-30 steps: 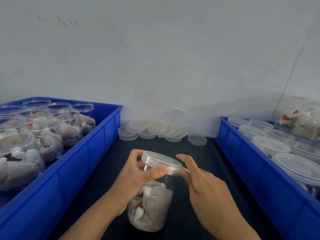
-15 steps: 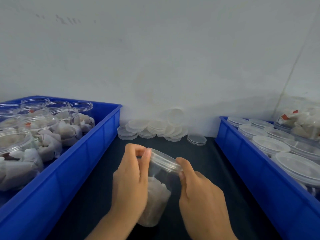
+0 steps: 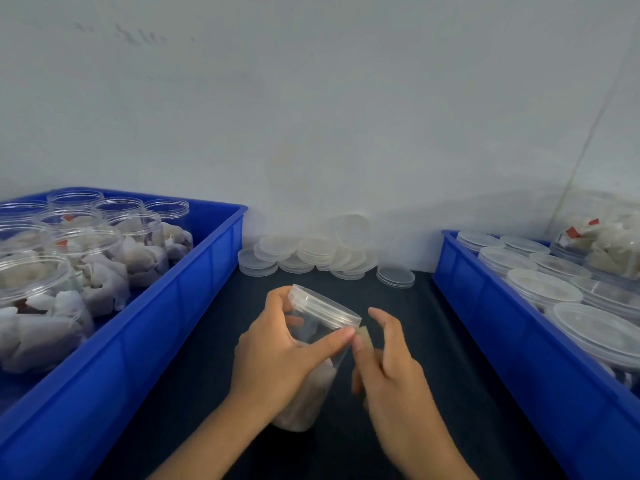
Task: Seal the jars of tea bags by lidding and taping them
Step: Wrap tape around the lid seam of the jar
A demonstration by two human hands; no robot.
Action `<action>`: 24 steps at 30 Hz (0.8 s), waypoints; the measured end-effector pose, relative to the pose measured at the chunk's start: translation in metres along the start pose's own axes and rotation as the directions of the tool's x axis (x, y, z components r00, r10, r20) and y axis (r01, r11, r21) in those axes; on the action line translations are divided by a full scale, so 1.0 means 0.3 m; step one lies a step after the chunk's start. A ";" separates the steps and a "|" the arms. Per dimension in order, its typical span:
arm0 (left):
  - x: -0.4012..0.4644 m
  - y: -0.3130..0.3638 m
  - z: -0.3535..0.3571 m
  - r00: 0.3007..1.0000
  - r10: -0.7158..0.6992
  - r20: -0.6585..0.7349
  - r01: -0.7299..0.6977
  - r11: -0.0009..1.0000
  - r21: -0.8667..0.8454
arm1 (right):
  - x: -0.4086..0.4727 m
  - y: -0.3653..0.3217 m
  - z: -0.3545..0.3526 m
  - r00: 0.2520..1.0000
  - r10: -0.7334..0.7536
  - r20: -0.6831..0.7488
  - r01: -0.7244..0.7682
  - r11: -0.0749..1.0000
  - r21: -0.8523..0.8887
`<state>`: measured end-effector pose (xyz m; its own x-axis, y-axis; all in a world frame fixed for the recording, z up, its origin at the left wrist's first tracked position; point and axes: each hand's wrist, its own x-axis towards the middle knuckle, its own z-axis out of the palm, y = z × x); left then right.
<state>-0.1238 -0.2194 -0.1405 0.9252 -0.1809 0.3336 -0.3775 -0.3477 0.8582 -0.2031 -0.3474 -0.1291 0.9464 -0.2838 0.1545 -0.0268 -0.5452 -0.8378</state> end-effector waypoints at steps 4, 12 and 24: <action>0.007 -0.009 -0.008 1.000 -0.029 -0.007 0.028 0.999 -0.045 | 0.015 0.011 -0.031 0.995 0.063 0.072 -0.072 0.988 0.136; 0.015 -0.009 -0.015 0.988 -0.148 0.037 0.153 0.948 -0.281 | 0.040 0.022 -0.082 0.988 -0.121 -0.092 0.092 0.959 -0.267; 0.030 -0.019 -0.040 0.974 -0.084 0.212 0.164 0.904 -0.395 | 0.049 0.038 -0.088 0.956 -0.288 -0.060 0.222 0.839 -0.496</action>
<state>-0.1127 -0.2080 -0.1375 0.9244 -0.3415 0.1699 -0.1738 0.0192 0.9846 -0.1979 -0.3787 -0.1225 0.8930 -0.1615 0.4201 0.0276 -0.9120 -0.4092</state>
